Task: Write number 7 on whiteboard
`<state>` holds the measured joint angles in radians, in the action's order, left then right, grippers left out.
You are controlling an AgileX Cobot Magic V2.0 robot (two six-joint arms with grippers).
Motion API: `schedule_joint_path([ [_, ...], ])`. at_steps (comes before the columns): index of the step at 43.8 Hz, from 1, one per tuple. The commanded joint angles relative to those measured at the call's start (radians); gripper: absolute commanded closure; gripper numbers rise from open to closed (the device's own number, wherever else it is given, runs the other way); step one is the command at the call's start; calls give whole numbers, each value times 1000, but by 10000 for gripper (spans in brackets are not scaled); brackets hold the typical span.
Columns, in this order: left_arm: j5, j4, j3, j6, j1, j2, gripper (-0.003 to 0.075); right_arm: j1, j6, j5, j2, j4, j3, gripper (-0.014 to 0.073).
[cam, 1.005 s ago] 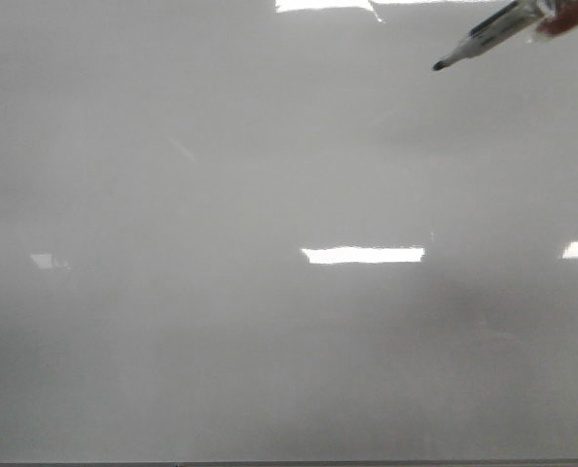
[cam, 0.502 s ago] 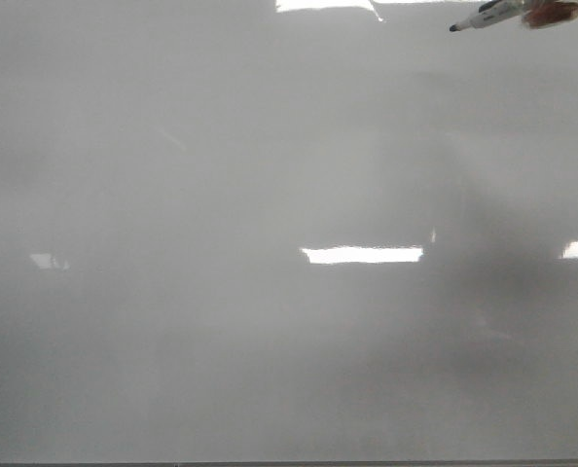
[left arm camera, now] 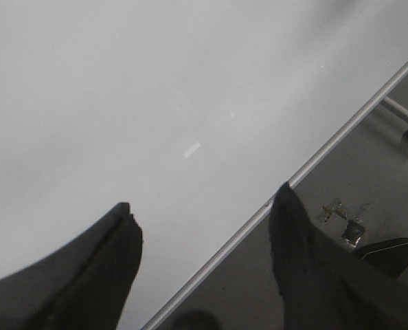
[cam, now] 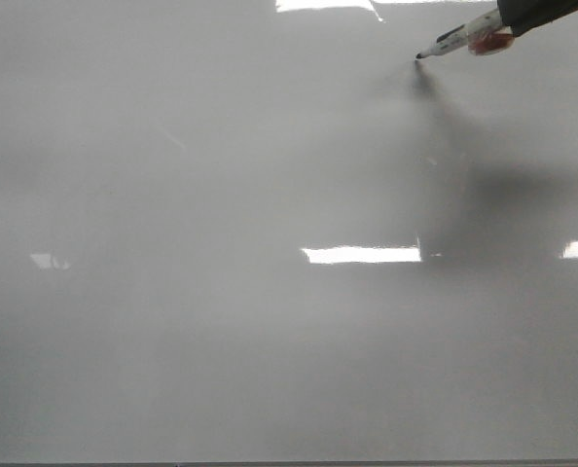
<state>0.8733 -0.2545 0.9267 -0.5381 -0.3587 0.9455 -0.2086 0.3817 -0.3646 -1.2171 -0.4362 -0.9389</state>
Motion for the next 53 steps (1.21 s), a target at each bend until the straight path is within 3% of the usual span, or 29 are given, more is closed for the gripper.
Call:
schedule_joint_path([
  [1, -61, -25, 27, 11, 2, -8, 312, 5, -1, 82, 4, -16, -35, 661],
  [16, -61, -25, 27, 11, 2, -8, 312, 241, -1, -53, 20, 44, -35, 661],
  [21, -61, -25, 27, 11, 2, -8, 312, 233, -1, -55, 20, 44, -35, 661],
  [29, -61, -25, 27, 11, 2, -8, 313, 175, -1, -175, -2, 40, 31, 661],
  [34, -61, -25, 27, 9, 2, -8, 314, 124, -1, -151, -45, 40, 102, 661],
  [42, -67, -23, 27, 9, 2, -8, 314, 110, -1, -159, -10, 40, 76, 661],
  [53, -79, -67, 51, -66, -8, -8, 314, 75, 48, -390, 183, 40, 27, 661],
])
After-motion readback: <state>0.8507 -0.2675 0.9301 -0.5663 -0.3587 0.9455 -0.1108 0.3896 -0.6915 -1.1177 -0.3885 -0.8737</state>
